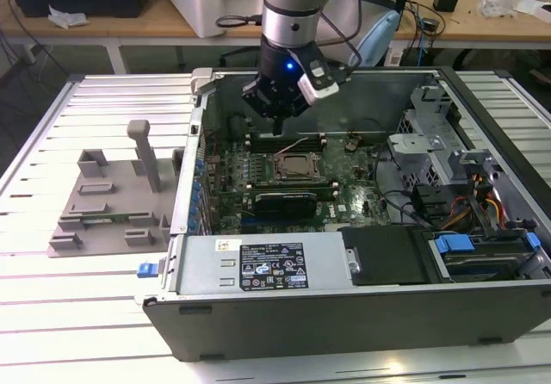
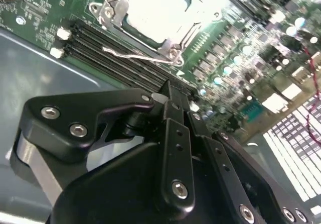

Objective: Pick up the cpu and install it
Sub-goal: 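Install the first cpu locking lever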

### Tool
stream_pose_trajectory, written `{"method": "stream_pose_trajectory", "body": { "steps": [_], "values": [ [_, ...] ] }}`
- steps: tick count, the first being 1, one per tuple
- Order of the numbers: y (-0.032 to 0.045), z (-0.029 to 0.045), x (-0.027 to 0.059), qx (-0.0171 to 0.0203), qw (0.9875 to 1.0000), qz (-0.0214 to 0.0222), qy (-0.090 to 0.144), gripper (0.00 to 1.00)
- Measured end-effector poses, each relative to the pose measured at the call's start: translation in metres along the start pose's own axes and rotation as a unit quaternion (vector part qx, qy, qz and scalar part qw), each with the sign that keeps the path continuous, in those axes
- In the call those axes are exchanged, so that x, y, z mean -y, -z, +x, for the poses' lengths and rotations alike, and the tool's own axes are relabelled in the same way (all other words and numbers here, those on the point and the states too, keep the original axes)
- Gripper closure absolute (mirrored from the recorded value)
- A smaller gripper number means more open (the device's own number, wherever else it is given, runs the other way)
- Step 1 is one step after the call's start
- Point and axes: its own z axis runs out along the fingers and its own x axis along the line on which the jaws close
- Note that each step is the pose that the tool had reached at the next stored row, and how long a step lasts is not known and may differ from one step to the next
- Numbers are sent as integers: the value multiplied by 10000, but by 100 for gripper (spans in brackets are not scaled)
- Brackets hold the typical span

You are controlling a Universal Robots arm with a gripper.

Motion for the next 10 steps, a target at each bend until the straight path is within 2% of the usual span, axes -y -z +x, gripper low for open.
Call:
{"method": "stream_pose_trajectory", "body": {
  "steps": [4,5,10],
  "values": [
    [-89,-54,9,-6,10000,0,-1,89],
    [-141,-71,12,-7,10000,0,1,89],
    [-263,-81,-17,-11,10000,2,46,89]
  ]
}}
